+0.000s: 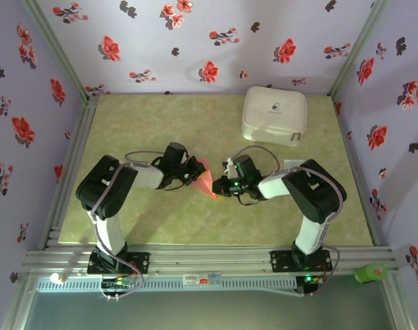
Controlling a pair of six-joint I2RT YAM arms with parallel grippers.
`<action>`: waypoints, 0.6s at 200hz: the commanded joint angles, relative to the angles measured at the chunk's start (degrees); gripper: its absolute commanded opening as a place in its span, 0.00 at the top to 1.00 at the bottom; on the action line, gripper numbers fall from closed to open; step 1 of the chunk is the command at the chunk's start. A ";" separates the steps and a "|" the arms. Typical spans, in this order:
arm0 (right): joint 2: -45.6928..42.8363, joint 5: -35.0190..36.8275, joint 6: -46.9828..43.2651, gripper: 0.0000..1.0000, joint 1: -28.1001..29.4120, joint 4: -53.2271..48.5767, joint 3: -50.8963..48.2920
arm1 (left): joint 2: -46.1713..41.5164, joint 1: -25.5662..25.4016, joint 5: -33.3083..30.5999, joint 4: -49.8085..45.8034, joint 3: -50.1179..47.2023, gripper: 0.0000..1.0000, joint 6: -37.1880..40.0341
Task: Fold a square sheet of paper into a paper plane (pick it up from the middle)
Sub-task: Fourth fold the wing at the center of the table.
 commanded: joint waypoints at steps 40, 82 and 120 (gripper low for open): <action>2.27 0.37 -0.67 0.98 -0.44 -4.89 0.68 | 1.85 -0.37 -0.48 -1.73 1.62 0.94 1.77; 2.41 0.29 -0.67 0.98 -0.46 -5.14 0.90 | 2.02 -0.39 -0.68 -3.33 2.31 0.94 2.30; 2.56 0.29 -0.58 0.98 -0.46 -5.35 0.93 | 2.56 -0.36 -0.66 -3.79 2.59 0.93 2.48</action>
